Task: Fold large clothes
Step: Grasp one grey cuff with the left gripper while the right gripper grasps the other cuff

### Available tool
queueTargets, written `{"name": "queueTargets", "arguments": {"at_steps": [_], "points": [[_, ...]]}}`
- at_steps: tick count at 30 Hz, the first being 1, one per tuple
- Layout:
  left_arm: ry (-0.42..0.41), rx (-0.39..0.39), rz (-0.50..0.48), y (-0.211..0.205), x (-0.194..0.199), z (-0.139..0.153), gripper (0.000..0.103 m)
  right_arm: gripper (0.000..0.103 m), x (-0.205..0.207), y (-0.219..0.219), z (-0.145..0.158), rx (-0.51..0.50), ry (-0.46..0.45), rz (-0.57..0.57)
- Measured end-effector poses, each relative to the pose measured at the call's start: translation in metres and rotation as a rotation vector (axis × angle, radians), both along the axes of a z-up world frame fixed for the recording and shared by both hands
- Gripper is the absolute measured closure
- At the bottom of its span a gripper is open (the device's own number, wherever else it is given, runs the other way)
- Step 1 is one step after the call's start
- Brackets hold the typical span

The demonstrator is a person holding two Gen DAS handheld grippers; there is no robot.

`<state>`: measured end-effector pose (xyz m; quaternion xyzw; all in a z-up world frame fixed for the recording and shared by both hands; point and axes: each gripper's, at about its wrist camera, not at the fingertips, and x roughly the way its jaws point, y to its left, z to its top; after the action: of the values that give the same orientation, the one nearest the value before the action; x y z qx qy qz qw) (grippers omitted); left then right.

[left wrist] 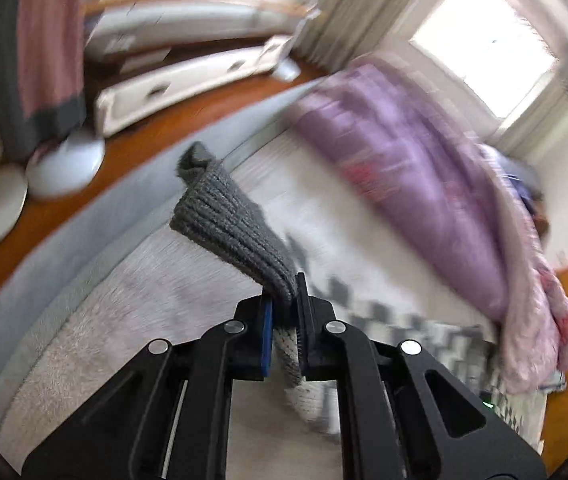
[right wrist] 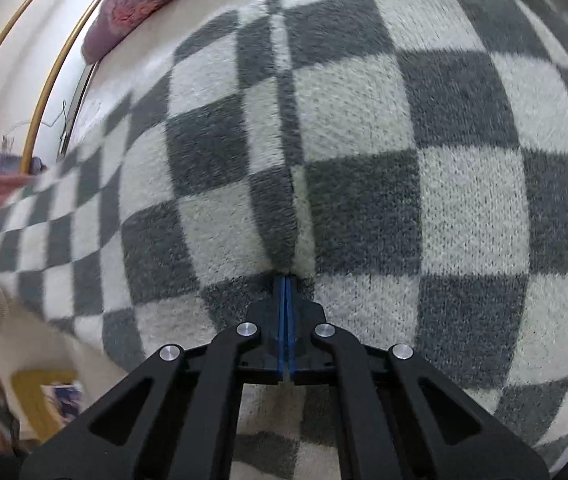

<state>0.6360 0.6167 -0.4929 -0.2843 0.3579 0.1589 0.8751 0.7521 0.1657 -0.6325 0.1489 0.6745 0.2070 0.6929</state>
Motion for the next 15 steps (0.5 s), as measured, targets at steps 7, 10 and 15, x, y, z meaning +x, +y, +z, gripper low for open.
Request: {"name": "queueTargets", "arguments": {"at_steps": [7, 10, 15], "points": [[-0.152, 0.111, -0.229, -0.157, 0.035, 0.101, 0.094, 0.097, 0.004, -0.082, 0.068, 0.236, -0.079, 0.008], [-0.164, 0.159, -0.337, -0.246, 0.062, 0.11, 0.094, 0.097, -0.001, -0.169, 0.1, 0.155, -0.172, -0.011], [-0.099, 0.107, -0.489, -0.393, 0.111, 0.07, 0.094, 0.097, -0.007, -0.333, 0.147, -0.034, -0.298, -0.088]]}}
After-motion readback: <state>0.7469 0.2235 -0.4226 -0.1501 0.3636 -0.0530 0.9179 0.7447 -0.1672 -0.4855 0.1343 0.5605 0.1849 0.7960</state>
